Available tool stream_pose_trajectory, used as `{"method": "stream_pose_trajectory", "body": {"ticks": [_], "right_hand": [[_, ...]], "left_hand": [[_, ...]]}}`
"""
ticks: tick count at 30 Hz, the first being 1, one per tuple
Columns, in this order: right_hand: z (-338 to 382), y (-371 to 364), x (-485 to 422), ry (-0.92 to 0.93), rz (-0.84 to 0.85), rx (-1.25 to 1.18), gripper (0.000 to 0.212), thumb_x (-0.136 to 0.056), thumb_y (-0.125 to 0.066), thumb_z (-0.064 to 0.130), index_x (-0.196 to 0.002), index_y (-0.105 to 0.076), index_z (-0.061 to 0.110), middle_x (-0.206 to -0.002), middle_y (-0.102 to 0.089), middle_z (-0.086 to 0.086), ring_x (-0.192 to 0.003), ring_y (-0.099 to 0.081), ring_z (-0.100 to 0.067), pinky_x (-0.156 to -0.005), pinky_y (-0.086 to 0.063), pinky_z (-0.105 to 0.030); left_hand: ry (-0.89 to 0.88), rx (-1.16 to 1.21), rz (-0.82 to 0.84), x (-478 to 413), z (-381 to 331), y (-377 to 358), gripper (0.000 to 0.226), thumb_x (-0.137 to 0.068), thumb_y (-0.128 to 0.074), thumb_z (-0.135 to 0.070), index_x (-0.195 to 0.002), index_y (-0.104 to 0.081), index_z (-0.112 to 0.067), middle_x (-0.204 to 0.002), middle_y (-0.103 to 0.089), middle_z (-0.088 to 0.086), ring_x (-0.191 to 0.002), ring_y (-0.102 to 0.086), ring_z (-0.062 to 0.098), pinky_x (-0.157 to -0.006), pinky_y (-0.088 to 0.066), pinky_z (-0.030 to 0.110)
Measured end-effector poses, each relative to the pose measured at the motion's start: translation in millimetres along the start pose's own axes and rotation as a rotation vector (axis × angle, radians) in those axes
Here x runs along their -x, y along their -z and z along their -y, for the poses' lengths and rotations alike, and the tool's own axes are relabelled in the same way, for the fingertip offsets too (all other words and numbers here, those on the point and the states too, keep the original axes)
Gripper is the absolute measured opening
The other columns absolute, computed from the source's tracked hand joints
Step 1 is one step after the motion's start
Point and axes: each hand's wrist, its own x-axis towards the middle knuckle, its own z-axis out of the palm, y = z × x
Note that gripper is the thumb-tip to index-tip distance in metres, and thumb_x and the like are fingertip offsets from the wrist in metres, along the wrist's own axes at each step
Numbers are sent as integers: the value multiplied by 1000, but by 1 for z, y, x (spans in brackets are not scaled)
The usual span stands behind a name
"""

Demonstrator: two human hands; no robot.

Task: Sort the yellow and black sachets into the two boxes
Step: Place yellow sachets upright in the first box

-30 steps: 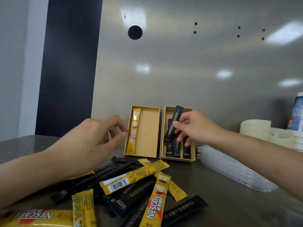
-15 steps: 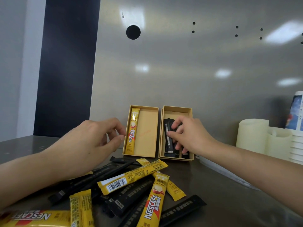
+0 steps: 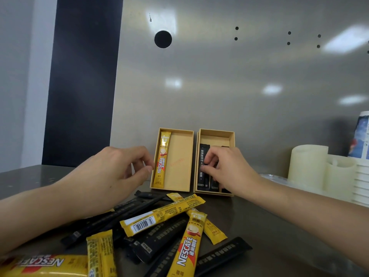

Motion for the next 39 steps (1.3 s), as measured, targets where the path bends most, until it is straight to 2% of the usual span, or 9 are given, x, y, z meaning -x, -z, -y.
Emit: {"method": "stream_pose_trajectory", "body": {"ticks": [5, 8, 12, 18, 25, 27, 30, 35, 39], "right_hand": [[6, 2, 4, 54, -73, 61, 11, -97, -60, 33, -90, -66, 27, -74, -64, 12, -68, -60, -2, -64, -54, -26], [20, 13, 10, 182, -119, 33, 11, -96, -57, 35, -87, -62, 32, -72, -61, 16, -69, -58, -4, -60, -50, -25], [38, 14, 21, 401, 248, -179, 13, -97, -59, 33, -93, -70, 26, -88, -63, 17, -85, -62, -9, -73, -49, -20], [42, -3, 35, 246, 565, -443, 26, -88, -69, 49, -100, -74, 27, -101, -66, 14, -103, -63, -7, -91, -53, -34], [42, -9, 43, 139, 448, -622, 35, -86, -60, 49, -94, -73, 18, -93, -73, -1, -91, -68, -11, -83, -54, -28], [41, -10, 42, 87, 410, -630, 43, -87, -52, 53, -90, -71, 14, -82, -70, -4, -81, -65, -12, -79, -52, -32], [42, -11, 41, 32, 395, -651, 53, -89, -45, 58, -92, -71, 11, -76, -63, -13, -73, -60, -19, -73, -51, -36], [47, -8, 44, 74, 421, -687, 31, -94, -41, 56, -82, -67, 45, -69, -57, 5, -69, -54, -10, -72, -47, -23], [45, -6, 46, 66, 373, -712, 37, -94, -45, 52, -93, -71, 24, -83, -68, 4, -82, -64, -12, -80, -54, -24]], "left_hand": [[-5, 18, 77, 1, -1, 1, 13, -94, -57, -45, -86, -66, -41, -93, -66, -30, -81, -63, 4, -64, -48, 20], [-25, 112, 249, 1, -3, 3, 20, -90, -60, -55, -87, -72, -40, -98, -66, -22, -91, -62, 2, -72, -52, 23], [-26, 173, 382, 3, -1, -1, 23, -85, -63, -60, -92, -73, -41, -105, -62, -21, -99, -63, 0, -81, -55, 29], [-12, 164, 383, 2, -1, -2, 20, -88, -65, -53, -96, -73, -36, -104, -64, -17, -99, -63, 1, -82, -55, 28], [32, 304, 348, 5, -4, -3, 44, -94, -47, -61, -100, -72, -26, -96, -69, -2, -93, -65, 14, -89, -54, 43], [33, 373, 303, 4, -2, -3, 38, -92, -53, -60, -108, -69, -29, -99, -71, 1, -93, -69, 21, -90, -54, 50], [-21, 350, 241, 3, -2, -2, 29, -89, -67, -45, -117, -62, -40, -105, -71, -8, -91, -72, 18, -85, -59, 46], [-7, 377, 117, 0, -2, -2, 12, -95, -63, -30, -105, -69, -26, -87, -76, 0, -75, -72, 16, -78, -61, 34], [121, 458, 17, -5, 3, -2, 22, -94, -62, -35, -99, -68, -14, -81, -77, 3, -64, -69, 15, -65, -53, 23]]}}
